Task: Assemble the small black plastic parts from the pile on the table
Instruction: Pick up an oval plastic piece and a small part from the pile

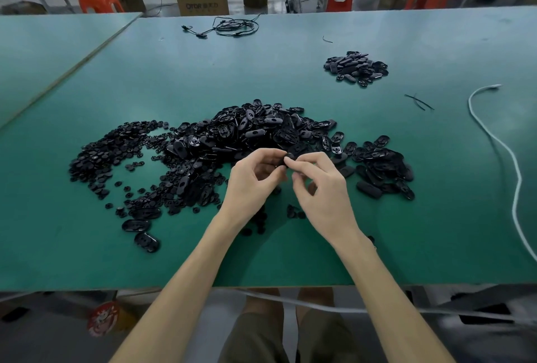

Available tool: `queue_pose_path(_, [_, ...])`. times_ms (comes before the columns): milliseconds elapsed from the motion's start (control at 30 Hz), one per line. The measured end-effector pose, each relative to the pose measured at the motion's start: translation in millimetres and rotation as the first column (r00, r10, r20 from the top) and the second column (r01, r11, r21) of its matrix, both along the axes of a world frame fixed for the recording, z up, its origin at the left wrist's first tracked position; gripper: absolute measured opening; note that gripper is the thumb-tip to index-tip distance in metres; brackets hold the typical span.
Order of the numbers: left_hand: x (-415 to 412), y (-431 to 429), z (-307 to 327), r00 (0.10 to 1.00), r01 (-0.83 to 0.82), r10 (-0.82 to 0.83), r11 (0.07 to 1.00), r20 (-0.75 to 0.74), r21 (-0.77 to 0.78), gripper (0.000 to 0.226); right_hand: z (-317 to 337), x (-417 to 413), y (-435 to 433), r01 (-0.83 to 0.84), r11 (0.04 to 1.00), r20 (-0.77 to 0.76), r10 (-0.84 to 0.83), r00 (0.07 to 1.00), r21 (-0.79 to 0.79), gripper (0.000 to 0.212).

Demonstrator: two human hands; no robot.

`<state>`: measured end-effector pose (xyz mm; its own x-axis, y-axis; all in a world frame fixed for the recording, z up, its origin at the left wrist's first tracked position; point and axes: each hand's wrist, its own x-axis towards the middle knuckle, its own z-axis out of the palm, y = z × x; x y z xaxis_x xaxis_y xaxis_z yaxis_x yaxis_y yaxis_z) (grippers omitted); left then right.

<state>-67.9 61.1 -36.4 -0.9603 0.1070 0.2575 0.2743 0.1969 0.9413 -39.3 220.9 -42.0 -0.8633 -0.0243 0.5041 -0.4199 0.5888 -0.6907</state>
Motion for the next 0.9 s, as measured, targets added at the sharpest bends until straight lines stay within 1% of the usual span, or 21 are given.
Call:
queue_pose_path(100, [-0.4,-1.2,-0.1,0.999,-0.035,0.035,0.999,0.001,0.031,0.020,-1.1,1.4,-1.8,-0.029,0.999,0.005,0.028,1.000,0.041,0.034])
queue_pose_path(233, [0.0,-0.2,1.1,0.999,-0.041,0.040,0.999,0.007,0.018,0.019,3.1,0.9,-0.9,-0.008,0.999,0.012,0.008,1.000,-0.045,0.031])
queue_pose_path(333, [0.5,1.2,1.4,1.000,-0.009,0.009,1.000,0.005,-0.020,0.020,7.6,2.1,0.5,0.022,0.991,0.031,-0.018,0.999,-0.131,0.026])
queue_pose_path(467, [1.6,1.2,2.0,0.998,0.055,-0.054,0.997,0.013,-0.056,0.020,9.8,1.2,1.9,0.089,0.975,0.090,-0.072,0.993,-0.203,0.024])
queue_pose_path(600, [1.7,1.5,0.5,0.998,0.061,-0.060,0.996,0.017,-0.067,0.020,8.4,0.5,3.2,0.087,0.967,0.155,-0.050,0.987,-0.240,0.018])
queue_pose_path(900, [1.1,1.3,1.2,0.997,0.075,-0.074,0.994,0.018,-0.073,0.018,6.8,-0.4,4.8,0.079,0.951,0.143,-0.037,0.989,-0.299,0.017])
